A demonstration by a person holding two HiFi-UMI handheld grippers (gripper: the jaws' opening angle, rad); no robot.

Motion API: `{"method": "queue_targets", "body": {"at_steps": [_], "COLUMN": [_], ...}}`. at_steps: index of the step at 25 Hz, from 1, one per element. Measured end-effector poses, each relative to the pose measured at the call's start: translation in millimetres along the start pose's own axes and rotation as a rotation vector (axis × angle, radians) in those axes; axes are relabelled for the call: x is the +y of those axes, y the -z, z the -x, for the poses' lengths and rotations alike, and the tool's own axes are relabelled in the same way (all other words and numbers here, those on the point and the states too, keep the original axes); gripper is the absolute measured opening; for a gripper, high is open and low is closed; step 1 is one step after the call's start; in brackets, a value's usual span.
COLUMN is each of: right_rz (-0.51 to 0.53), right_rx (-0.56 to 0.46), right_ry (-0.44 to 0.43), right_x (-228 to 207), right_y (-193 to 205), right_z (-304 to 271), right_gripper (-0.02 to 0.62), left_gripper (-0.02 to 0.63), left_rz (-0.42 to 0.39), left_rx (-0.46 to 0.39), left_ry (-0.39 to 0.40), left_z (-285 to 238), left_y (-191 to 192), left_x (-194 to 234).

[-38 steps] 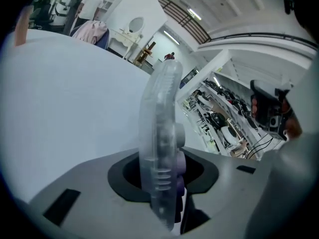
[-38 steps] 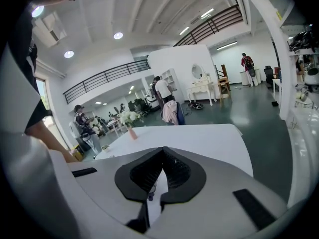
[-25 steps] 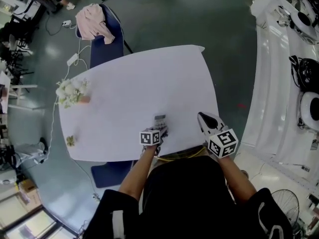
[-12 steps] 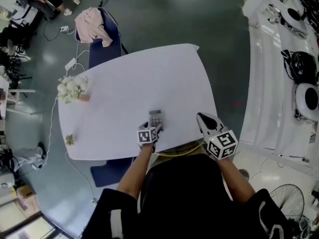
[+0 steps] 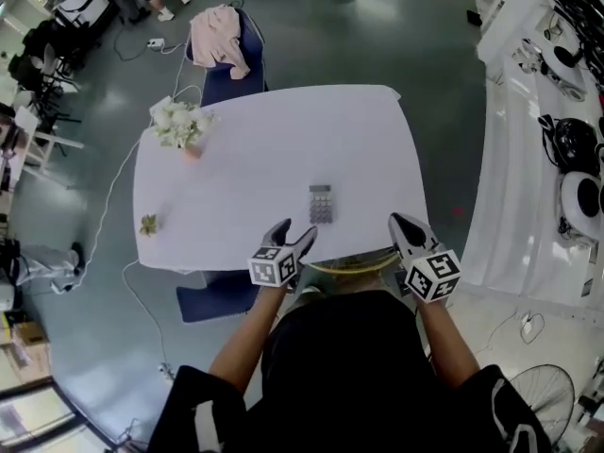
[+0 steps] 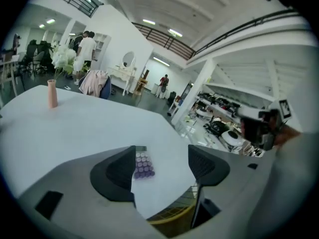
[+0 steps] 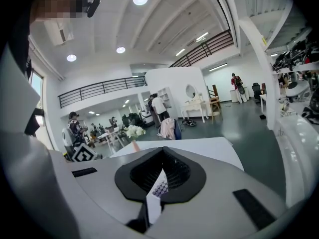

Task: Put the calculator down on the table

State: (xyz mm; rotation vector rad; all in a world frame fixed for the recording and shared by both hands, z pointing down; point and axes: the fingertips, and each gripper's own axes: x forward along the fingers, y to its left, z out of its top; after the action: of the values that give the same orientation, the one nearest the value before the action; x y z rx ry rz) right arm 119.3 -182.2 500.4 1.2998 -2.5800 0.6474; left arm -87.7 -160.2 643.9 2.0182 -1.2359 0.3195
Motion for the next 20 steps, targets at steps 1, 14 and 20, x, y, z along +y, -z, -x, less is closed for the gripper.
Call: {"method": "queue_targets", "body": {"at_steps": [1, 14, 20], "right_rz": [0.01, 0.072, 0.14], "right_rx": [-0.007, -0.101, -0.21], "right_ry": [0.001, 0.026, 0.008], "right_x": [9.3, 120.2, 155.0], "right_y": [-0.7, -12.2, -36.6], "right_z": [4.4, 64.2, 78.1], "right_gripper": [-0.002, -0.002, -0.002], "left_gripper": [0.322, 0.025, 0.016], "left_rz": [0.002, -0.142, -0.18], "left_rx": [-0.037, -0.555, -0.555], "left_ry": [0.032, 0.067, 0.037], "left_z": [20.8, 236.6, 255.6], "left_y": [-6.3, -58.6, -53.1], "left_x": [-11.2, -71.0, -65.1]}}
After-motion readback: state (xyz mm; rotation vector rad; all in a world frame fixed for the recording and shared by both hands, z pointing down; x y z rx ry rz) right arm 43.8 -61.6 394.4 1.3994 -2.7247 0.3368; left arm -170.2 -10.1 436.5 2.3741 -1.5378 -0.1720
